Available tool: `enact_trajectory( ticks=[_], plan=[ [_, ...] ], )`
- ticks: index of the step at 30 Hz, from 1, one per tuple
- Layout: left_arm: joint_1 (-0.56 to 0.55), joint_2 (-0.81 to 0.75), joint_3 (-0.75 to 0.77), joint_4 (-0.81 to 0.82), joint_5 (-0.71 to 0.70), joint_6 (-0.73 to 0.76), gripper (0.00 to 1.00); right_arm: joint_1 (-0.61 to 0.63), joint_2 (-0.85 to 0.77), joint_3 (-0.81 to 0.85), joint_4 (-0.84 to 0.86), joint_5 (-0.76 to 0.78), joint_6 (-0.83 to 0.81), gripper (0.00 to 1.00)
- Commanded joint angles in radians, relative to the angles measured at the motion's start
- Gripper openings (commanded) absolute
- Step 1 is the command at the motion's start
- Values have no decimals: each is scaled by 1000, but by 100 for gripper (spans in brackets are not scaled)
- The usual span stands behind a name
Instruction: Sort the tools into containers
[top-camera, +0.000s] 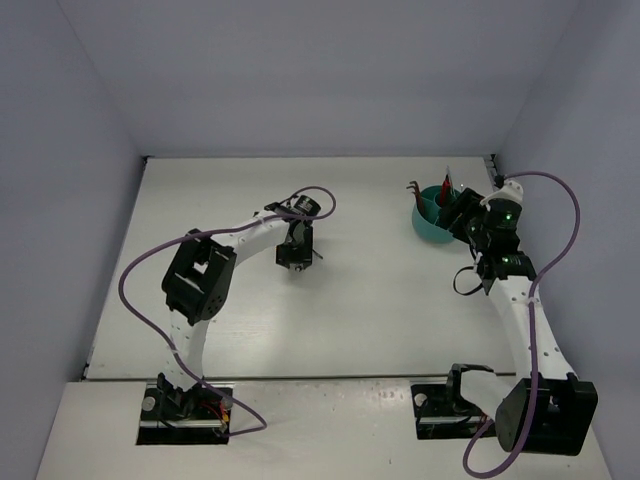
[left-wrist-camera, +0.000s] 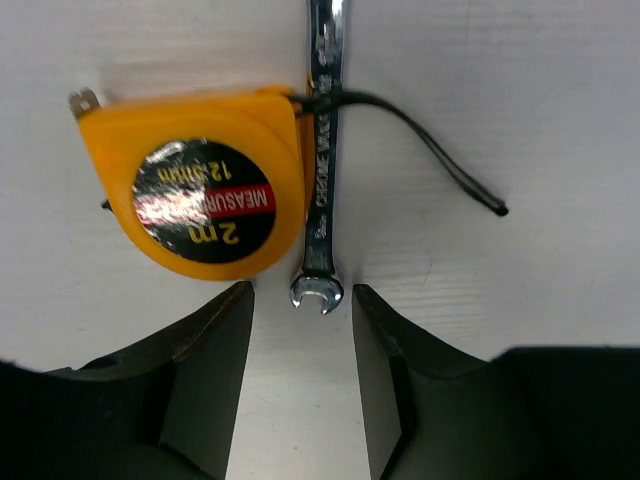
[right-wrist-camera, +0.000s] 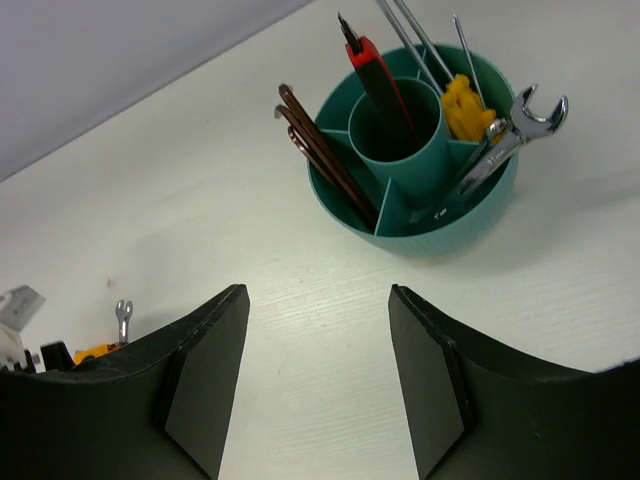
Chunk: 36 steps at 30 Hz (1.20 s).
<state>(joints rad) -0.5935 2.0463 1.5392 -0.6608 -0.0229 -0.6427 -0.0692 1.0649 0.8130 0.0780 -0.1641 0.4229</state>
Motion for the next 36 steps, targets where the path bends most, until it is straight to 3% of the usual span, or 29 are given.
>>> enact_trajectory(
  ticks=[1,14,22,25,26,36],
  plan=[
    [29,-2,104,-10,7,12,40,8,-48,-2,-1,-31,-1,56],
    [34,92,173,-22,14,14,40,23,-36,-2,-20,-51,-9,57],
    [20,108,136,-24,24,11,18,30,-46,-9,-27,-55,-6,58],
    [7,116,103,-34,57,19,5,35,-52,-4,-34,-58,-7,58],
    [-10,107,90,-34,56,22,0,36,-56,-3,-38,-58,-9,58],
    [-259,-1,-85,-34,44,78,0,49,-69,-23,-64,-76,-13,60]
  ],
)
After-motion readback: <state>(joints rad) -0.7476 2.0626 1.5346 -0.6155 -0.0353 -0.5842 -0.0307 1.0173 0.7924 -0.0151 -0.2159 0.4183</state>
